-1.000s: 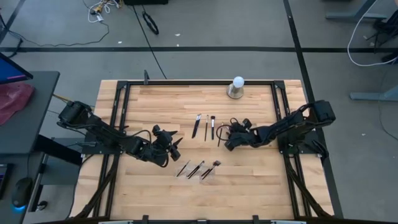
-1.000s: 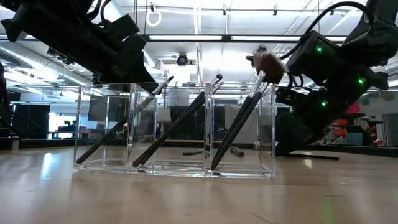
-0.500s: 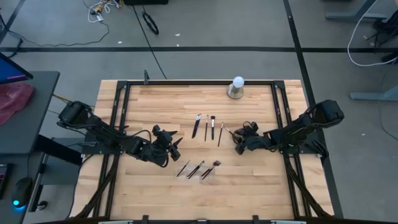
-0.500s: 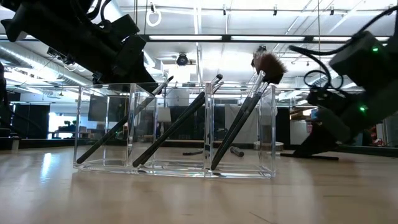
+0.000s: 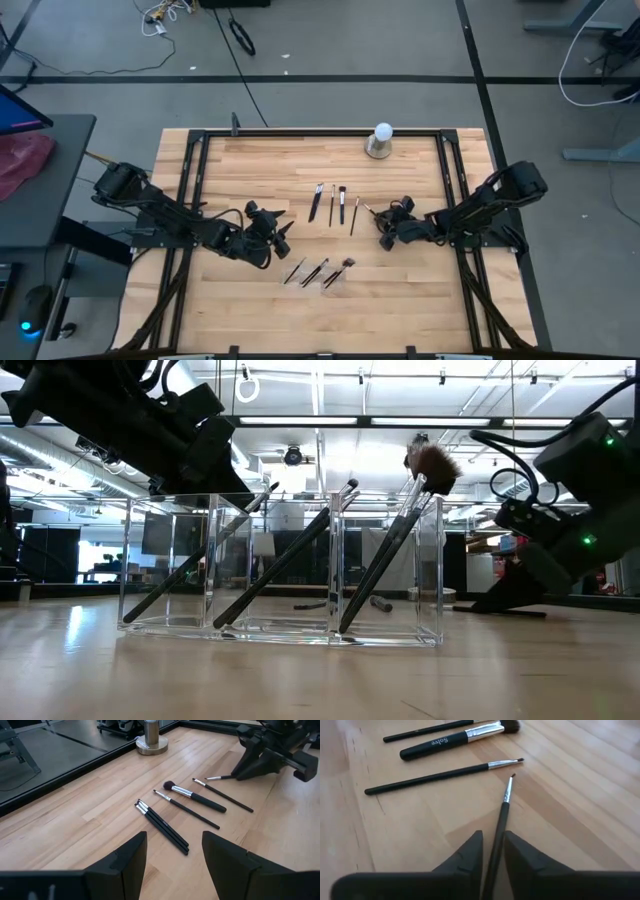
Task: Put items in baskets/containers
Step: Put the black liner brush into the transparent organizer
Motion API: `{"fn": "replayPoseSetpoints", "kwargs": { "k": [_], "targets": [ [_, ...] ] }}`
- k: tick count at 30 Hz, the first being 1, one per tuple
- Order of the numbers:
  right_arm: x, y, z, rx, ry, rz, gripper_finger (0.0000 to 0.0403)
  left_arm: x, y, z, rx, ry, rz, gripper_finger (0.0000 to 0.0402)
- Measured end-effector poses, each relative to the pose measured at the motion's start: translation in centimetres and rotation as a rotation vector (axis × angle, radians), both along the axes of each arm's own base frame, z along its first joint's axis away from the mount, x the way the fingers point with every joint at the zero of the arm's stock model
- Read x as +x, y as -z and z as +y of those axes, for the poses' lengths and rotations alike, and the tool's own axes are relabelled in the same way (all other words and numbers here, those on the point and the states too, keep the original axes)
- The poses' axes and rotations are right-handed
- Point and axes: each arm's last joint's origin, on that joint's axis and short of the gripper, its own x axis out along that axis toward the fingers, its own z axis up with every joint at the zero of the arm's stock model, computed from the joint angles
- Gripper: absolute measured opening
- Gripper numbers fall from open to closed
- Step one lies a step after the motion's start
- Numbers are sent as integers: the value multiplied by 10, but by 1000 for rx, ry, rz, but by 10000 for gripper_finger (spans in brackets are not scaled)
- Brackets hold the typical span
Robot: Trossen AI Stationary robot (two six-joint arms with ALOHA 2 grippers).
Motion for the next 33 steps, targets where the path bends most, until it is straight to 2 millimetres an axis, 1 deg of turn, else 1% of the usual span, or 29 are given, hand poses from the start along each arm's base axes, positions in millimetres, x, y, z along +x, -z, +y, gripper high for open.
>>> {"fn": "replayPoseSetpoints", "kwargs": {
  "k": [4, 5, 9, 14, 19, 21, 23, 27, 30, 33],
  "targets": [
    [0, 1, -1, -17, -4, 12, 21, 0, 0, 0, 0, 0, 0, 197],
    [0, 1, -1, -23, -6, 16, 14, 0, 0, 0, 0, 0, 0, 197],
    [-3, 1, -1, -14, 18, -5, 12, 0, 0, -1, 1, 3, 0, 197],
    [-16, 3, -2, -29, 64, -81, 6, -1, 0, -2, 13, 16, 8, 197],
    [-22, -4, 2, -69, 74, -232, 6, 2, -3, -3, 33, 34, -3, 197],
    [-16, -15, 6, -65, 64, -347, 5, 6, -3, -5, 58, 57, -9, 197],
    [-10, -26, 11, -79, 6, -432, 5, 12, -3, -8, 81, 112, -20, 197],
    [9, -57, 27, -111, -209, -640, 5, 30, -1, -11, 141, 268, -71, 197],
    [27, -74, 41, -133, -371, -727, 5, 42, -6, -11, 190, 364, -185, 197],
    [52, -95, 57, -136, -492, -819, 5, 49, -15, -6, 238, 431, -320, 197]
  ]
}}
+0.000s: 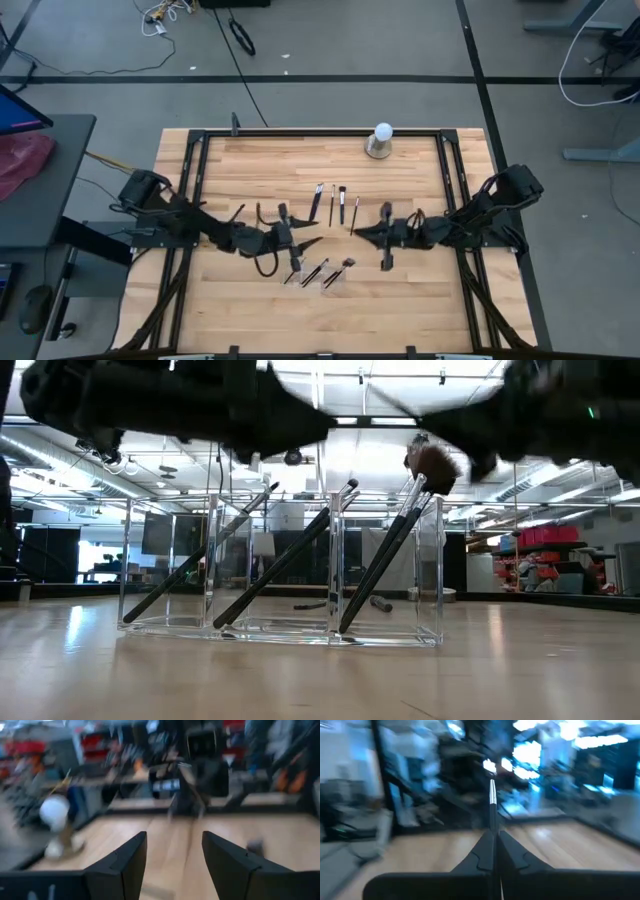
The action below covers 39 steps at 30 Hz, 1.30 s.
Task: Put items in baskets/containers
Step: Put the black liner brush into the transparent organizer
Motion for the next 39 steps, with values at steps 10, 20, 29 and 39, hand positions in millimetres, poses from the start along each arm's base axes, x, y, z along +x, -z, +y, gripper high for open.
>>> {"fn": "replayPoseSetpoints", "kwargs": {
  "k": [10, 20, 29, 39],
  "targets": [
    [49, -51, 32, -202, -89, -101, 6, 3, -20, 4, 59, 388, -218, 197],
    [52, -54, 33, -196, -112, -116, 7, -2, -38, -5, 116, 334, -368, 197],
    [52, -54, 33, -196, -111, -114, 8, 23, -53, -11, 131, 341, -285, 188],
    [52, -52, 33, -203, -114, -93, 8, 25, -54, -12, 138, 373, -276, 56]
  ]
}}
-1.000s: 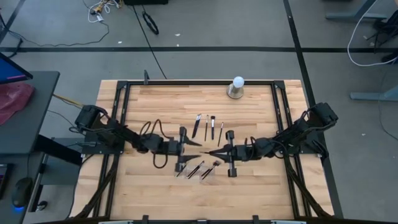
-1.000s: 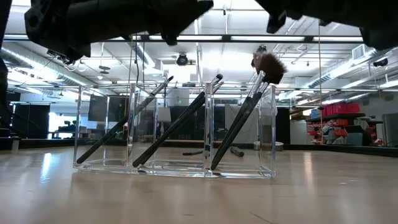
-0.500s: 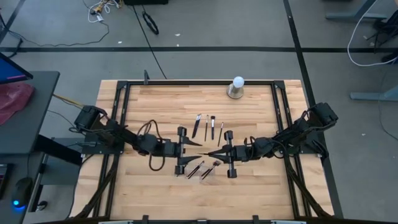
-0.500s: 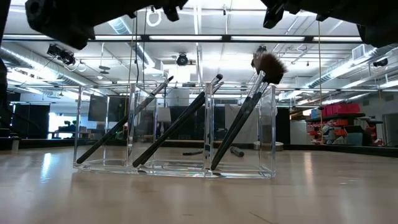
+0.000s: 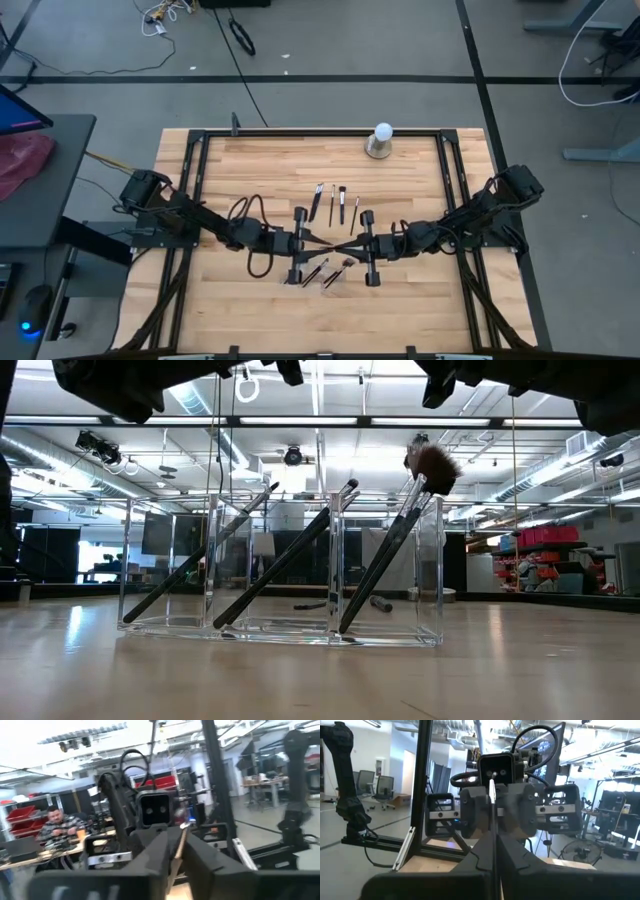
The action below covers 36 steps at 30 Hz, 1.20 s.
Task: Put items in baskets/containers
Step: Put the black liner brush into the transparent organizer
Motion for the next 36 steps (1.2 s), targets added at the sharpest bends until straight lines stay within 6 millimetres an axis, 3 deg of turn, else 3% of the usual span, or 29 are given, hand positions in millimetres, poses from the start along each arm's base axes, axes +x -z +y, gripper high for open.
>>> {"fn": "replayPoseSetpoints", "kwargs": {
  "k": [3, 7, 11, 15, 22, 27, 36],
  "targets": [
    [0, 2, 0, -6, 6, 21, 13, 0, 2, -1, 17, 29, 13, 18],
    [-2, 1, 0, -5, 111, 65, 43, -2, 2, -5, 4, 6, 50, 20],
    [-17, -12, 0, -3, 278, 87, 93, -14, -12, -14, 10, -50, 158, 19],
    [-38, -24, 4, -30, 411, 155, 137, -24, -35, -24, -3, -40, 388, 19],
    [-55, -29, 11, -2, 379, 218, 174, -34, -73, -32, -92, -100, 933, 24],
    [-53, -24, 13, -20, 376, 243, 178, -36, -64, -29, -145, -61, 1074, 26],
    [-53, -22, 13, -28, 377, 255, 178, -35, -23, -16, -337, 0, 1145, 28]
  ]
}}
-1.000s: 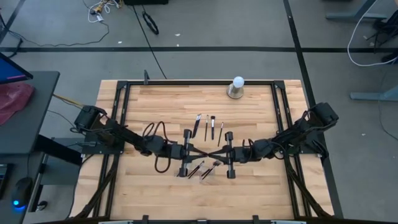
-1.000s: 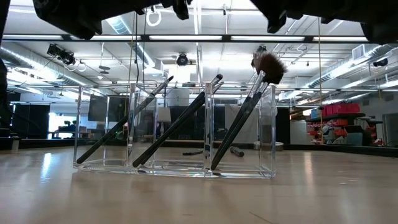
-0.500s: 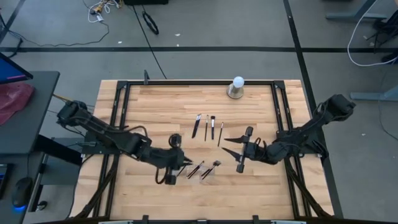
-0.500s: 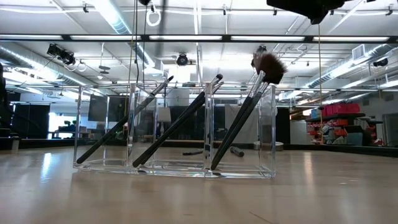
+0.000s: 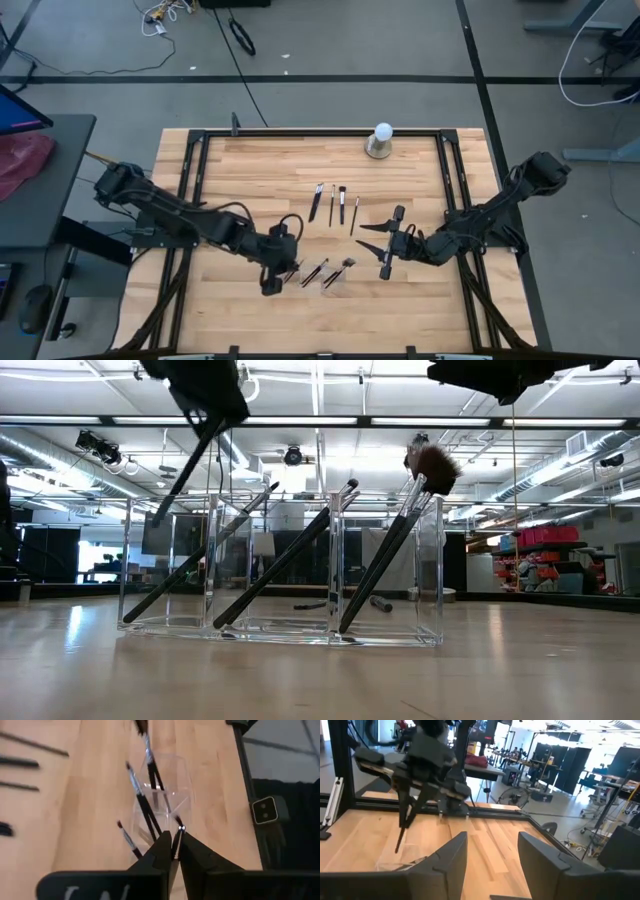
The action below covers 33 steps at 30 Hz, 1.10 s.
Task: Put items in baskets/containers
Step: Put the black liner brush into the transparent organizer, then put the black eyeshadow brush into the transparent organizer
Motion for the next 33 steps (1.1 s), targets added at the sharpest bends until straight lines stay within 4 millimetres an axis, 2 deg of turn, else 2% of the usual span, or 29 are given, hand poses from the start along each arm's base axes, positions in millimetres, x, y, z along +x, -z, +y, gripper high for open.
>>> {"fn": "replayPoseSetpoints", "kwargs": {
  "k": [12, 19, 29, 33],
  "targets": [
    [0, 1, 0, 7, 0, 2, 178, -5, 38, 19, -88, -136, 62, 30],
    [0, 1, 0, 7, 0, 3, 178, -5, 42, 21, -89, -144, 54, 34],
    [0, 2, 0, 2, 1, 15, 178, -5, 42, 22, -64, -175, 43, 133],
    [0, 4, 0, 10, 2, 29, 178, -5, 40, 27, -89, -175, 50, 160]
  ]
}}
